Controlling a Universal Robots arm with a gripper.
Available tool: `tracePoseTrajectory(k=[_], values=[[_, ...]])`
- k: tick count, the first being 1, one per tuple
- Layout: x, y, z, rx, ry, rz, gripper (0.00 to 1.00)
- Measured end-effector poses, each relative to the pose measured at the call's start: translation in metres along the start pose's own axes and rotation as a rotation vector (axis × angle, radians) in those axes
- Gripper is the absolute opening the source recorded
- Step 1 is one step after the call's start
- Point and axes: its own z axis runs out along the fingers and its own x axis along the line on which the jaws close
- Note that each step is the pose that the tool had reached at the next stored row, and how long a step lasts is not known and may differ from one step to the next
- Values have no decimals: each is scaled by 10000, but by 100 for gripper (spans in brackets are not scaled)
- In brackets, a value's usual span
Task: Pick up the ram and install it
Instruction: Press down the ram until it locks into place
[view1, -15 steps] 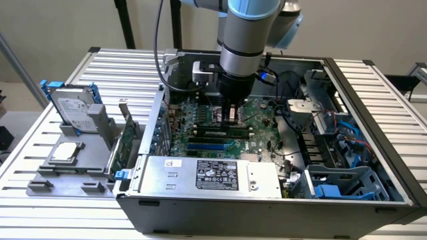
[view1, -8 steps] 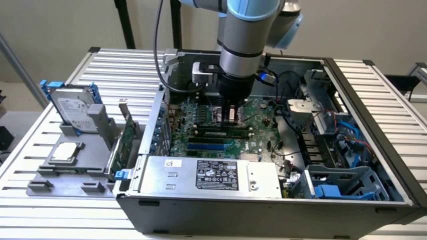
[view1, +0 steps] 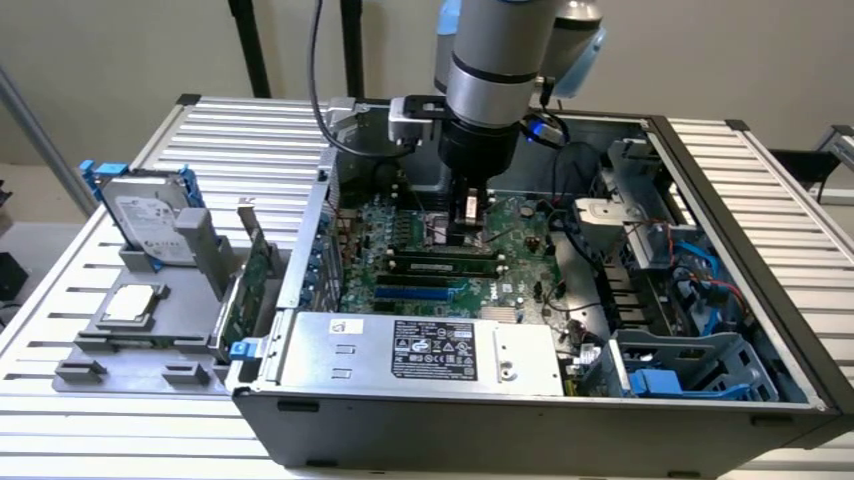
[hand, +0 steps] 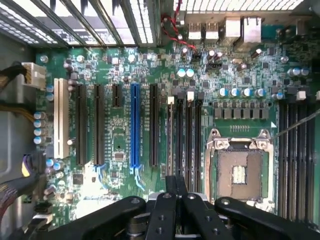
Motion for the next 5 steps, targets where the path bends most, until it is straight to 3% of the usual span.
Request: tracePoseTrajectory(k=[5], values=[[0,0,-1,-3,-49,-3,11]])
